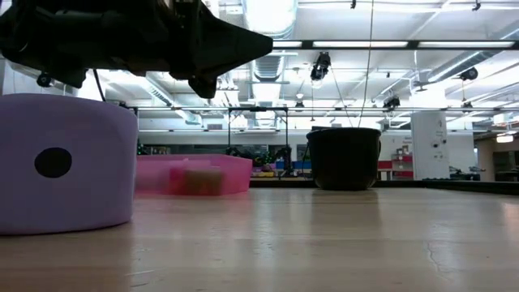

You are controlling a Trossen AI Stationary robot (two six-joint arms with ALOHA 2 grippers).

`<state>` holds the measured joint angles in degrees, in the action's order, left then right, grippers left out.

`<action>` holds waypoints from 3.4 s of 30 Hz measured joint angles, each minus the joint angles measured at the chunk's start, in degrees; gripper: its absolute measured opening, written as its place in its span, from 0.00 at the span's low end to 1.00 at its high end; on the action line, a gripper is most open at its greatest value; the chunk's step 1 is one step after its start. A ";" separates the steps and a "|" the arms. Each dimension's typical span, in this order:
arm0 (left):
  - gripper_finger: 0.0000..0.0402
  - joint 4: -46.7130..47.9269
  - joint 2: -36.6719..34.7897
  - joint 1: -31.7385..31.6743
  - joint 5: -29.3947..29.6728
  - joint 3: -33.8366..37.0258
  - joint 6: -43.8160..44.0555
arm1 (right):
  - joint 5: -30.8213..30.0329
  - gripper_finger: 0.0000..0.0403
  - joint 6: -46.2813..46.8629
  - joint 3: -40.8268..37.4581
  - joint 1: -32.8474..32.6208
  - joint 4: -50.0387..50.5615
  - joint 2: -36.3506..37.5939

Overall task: Pick & Place Toys
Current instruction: Put the blue deck of cards into the transparent bin, then put the white deck of cards into the transparent bin

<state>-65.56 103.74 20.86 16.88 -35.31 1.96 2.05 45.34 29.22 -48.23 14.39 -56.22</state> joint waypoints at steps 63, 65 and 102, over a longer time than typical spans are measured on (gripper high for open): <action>0.00 2.58 -0.02 -0.72 0.23 0.00 1.53 | -1.93 0.04 -11.99 12.40 15.95 42.37 -20.44; 0.00 2.60 -0.02 -0.76 0.24 0.00 1.53 | -0.03 0.04 -12.79 10.75 17.46 41.74 -20.42; 0.00 4.34 -0.04 -0.98 0.58 -0.02 2.38 | -1.42 0.04 -36.37 15.41 38.20 29.05 -21.47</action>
<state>-61.22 103.70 19.88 17.46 -35.33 4.33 0.64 8.97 44.63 -10.04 43.44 -77.69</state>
